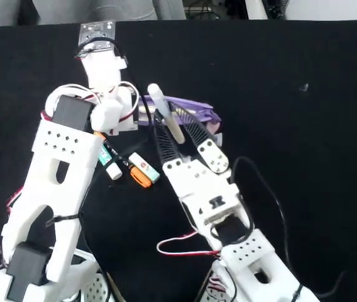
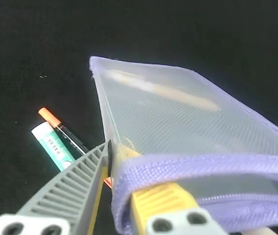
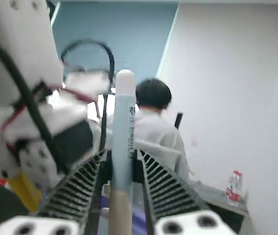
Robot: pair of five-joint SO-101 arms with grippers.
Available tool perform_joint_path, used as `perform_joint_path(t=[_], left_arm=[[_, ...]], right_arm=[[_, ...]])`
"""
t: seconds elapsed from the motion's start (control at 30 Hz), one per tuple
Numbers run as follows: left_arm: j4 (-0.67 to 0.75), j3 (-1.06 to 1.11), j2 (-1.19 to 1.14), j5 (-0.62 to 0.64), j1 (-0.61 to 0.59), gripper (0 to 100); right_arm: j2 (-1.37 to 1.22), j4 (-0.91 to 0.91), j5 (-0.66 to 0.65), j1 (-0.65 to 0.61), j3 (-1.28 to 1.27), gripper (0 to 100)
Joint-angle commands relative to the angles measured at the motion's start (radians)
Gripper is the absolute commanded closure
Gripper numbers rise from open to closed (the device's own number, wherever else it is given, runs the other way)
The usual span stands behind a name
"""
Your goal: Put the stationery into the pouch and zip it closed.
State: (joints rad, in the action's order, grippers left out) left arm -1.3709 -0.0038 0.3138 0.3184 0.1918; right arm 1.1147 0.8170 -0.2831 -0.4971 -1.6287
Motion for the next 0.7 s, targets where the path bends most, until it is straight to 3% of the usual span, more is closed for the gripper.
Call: perform_joint_path(t=[0.0,0.23,0.37,0.67], left_arm=[[0.025,-0.022,0.009,0.000,-0.042,97],[0.023,-0.022,0.009,0.000,-0.053,97],[0.023,-0.022,0.009,0.000,-0.053,97],[0.068,-0.013,0.009,0.000,-0.114,97]], right_arm=[[-0.016,0.020,-0.003,0.006,0.007,98.2],[-0.019,-0.224,-0.005,-0.008,0.107,88.8],[-0.013,-0.273,-0.011,-0.003,0.128,98.8],[-0.004,-0.275,-0.012,-0.002,0.134,98.5]])
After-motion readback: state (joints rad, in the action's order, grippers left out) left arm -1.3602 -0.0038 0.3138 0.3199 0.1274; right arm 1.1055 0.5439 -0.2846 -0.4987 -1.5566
